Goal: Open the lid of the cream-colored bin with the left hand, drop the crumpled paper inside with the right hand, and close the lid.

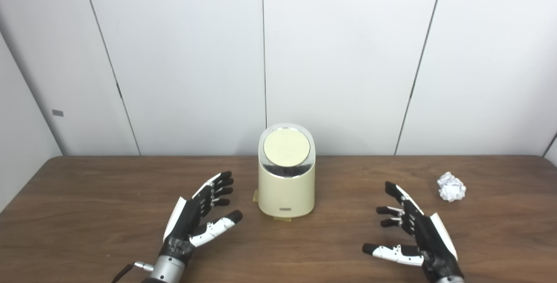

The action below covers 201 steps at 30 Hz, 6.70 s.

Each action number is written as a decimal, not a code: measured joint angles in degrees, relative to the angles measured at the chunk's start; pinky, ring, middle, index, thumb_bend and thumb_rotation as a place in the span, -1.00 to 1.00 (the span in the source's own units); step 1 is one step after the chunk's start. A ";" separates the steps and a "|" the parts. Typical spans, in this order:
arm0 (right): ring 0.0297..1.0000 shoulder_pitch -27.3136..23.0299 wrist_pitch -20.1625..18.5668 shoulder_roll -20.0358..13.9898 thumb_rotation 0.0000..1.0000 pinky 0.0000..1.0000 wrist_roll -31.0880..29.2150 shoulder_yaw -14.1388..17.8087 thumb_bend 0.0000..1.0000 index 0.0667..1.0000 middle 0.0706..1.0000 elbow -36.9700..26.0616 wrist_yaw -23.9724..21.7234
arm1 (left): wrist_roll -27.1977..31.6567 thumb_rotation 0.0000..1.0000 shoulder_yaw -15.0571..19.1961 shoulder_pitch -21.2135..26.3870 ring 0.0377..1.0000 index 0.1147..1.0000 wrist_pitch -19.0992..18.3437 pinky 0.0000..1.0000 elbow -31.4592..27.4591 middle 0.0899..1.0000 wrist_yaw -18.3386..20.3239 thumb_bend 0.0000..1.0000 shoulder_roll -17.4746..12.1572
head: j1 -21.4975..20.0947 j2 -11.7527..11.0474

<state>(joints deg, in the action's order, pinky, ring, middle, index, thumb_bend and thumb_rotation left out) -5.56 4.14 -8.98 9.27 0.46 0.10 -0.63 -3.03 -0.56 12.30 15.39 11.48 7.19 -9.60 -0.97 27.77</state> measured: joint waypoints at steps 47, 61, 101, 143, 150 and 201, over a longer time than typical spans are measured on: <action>0.46 -1.66 1.09 -0.03 -0.80 0.23 0.73 -0.23 0.59 0.79 0.82 3.70 0.10 | -11.23 -0.18 -1.64 15.42 1.00 1.00 -14.59 1.00 -2.61 1.00 -9.19 0.74 4.48 | 0.35 -1.05; 0.46 -1.66 1.02 0.00 -0.83 0.22 0.77 -0.26 0.59 0.78 0.81 3.66 0.11 | -20.11 -0.32 -6.09 20.11 1.00 1.00 -18.41 0.78 0.39 1.00 -10.79 0.86 3.83 | 0.35 -0.70; 0.42 -1.42 0.72 0.29 -0.71 0.16 1.23 -1.21 0.53 0.78 0.82 1.80 0.10 | -32.45 -0.53 -14.40 25.25 1.00 1.00 -24.29 0.86 7.17 1.00 -11.92 0.82 1.00 | -0.35 0.00; 0.41 -1.33 0.51 0.34 -0.73 0.19 1.04 -1.11 0.51 0.76 0.69 0.65 0.15 | -34.37 -0.49 -13.20 25.68 0.93 1.00 -20.46 0.54 2.99 1.00 -13.40 0.60 0.34 | -0.17 0.61; 0.41 -1.31 0.50 0.37 -0.75 0.18 0.94 -1.05 0.50 0.75 0.70 0.58 0.14 | -26.34 -0.44 -6.05 23.04 1.00 1.00 -18.24 0.79 0.23 1.00 -16.21 0.58 2.02 | -0.18 0.79; 0.34 -11.30 -20.50 -20.19 -0.88 0.06 13.23 3.27 0.70 0.55 0.52 -7.93 -5.68 | -3.69 -0.65 1.45 0.68 0.29 0.54 -4.41 0.14 0.08 0.39 -9.82 0.41 4.20 | -15.99 -4.48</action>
<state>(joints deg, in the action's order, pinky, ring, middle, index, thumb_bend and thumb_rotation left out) -16.86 -16.37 -29.17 22.51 3.73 -7.83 -6.31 -6.72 0.88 12.98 10.98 11.56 -2.63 -5.40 -16.96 23.29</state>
